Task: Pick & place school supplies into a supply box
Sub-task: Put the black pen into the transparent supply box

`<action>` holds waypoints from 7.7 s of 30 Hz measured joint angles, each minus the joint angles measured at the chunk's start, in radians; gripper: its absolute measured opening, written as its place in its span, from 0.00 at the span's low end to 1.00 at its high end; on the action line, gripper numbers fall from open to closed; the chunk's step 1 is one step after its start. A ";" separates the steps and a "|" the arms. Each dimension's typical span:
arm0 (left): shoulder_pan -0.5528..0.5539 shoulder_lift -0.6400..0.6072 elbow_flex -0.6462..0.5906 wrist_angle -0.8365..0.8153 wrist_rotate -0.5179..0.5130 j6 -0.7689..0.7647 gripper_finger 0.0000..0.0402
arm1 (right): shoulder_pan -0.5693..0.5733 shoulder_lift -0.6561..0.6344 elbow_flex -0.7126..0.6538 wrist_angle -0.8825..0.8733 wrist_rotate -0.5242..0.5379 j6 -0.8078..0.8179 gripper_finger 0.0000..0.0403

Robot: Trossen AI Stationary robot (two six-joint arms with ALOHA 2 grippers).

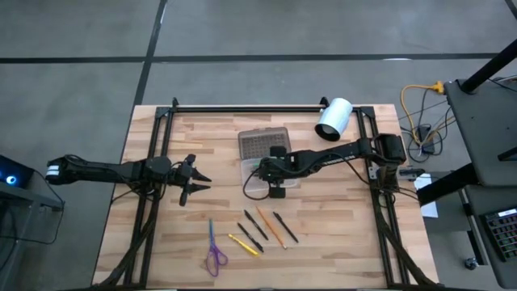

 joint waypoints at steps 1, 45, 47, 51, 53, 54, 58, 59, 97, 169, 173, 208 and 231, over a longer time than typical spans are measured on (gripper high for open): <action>0.000 0.000 0.000 0.000 0.000 0.000 0.25 | 0.000 0.000 0.000 -0.001 0.000 0.000 0.18; 0.000 0.000 0.000 0.000 0.000 0.000 0.25 | 0.075 -0.021 0.157 -0.310 -0.282 0.778 0.28; 0.000 0.000 0.000 0.000 0.000 0.000 0.25 | 0.089 -0.021 0.156 -0.318 -0.280 0.792 0.28; 0.000 0.000 0.000 0.000 0.000 0.000 0.25 | 0.127 -0.021 0.154 -0.321 -0.253 0.839 0.28; 0.000 0.000 0.000 0.000 0.000 0.000 0.25 | 0.150 -0.021 0.154 -0.321 -0.246 0.870 0.27; 0.000 0.000 0.000 0.000 0.000 0.000 0.25 | 0.162 -0.021 0.154 -0.321 -0.236 0.886 0.27; 0.000 0.000 0.000 0.000 0.000 0.000 0.25 | 0.203 -0.021 0.154 -0.330 -0.226 0.948 0.25; 0.000 0.000 0.000 0.000 0.000 0.000 0.25 | 0.213 -0.021 0.154 -0.337 -0.223 0.967 0.25; 0.000 0.000 0.000 0.000 0.000 0.000 0.25 | 0.309 0.064 0.154 -0.378 -0.198 1.173 0.23; 0.000 0.000 0.000 0.000 0.000 0.000 0.25 | 0.352 0.101 0.142 -0.330 -0.157 1.176 0.18; 0.000 0.000 0.000 0.000 0.000 0.000 0.25 | 0.359 0.101 0.142 -0.328 -0.161 1.180 0.19; 0.000 0.000 0.000 0.000 0.000 0.000 0.25 | 0.364 0.173 0.290 -0.460 -0.124 1.159 0.18; 0.000 0.000 0.000 0.000 0.000 0.000 0.25 | 0.350 0.232 0.267 -0.492 -0.212 1.181 0.18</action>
